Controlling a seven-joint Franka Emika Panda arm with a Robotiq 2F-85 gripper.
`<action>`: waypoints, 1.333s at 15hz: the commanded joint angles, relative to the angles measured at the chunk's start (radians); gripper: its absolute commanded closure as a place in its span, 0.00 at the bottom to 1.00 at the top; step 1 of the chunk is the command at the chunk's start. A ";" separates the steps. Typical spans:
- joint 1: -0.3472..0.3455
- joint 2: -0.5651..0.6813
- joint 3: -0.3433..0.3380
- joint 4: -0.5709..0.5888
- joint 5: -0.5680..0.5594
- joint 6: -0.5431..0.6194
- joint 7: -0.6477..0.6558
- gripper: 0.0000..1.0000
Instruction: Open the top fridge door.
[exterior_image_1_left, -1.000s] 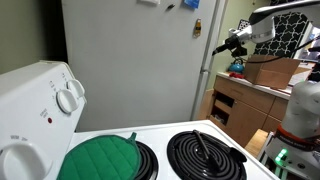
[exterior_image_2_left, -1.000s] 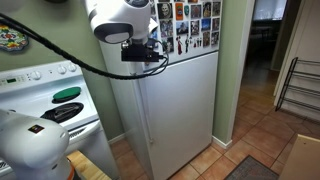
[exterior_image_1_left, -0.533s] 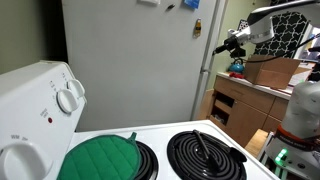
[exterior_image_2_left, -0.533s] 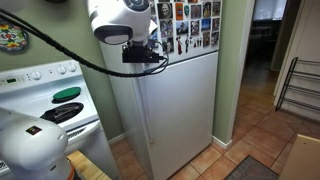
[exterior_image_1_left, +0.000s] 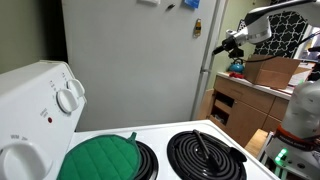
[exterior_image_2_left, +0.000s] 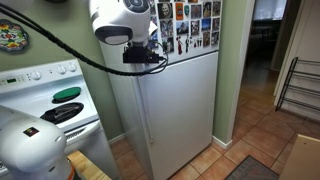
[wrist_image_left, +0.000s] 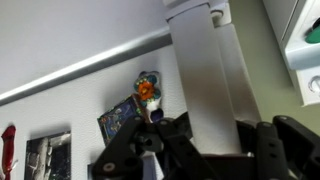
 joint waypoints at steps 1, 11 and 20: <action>-0.081 0.006 -0.019 -0.018 0.019 -0.023 -0.058 0.99; -0.087 0.045 0.008 0.012 0.067 -0.040 -0.069 1.00; -0.178 0.085 -0.016 0.015 0.160 -0.106 -0.179 1.00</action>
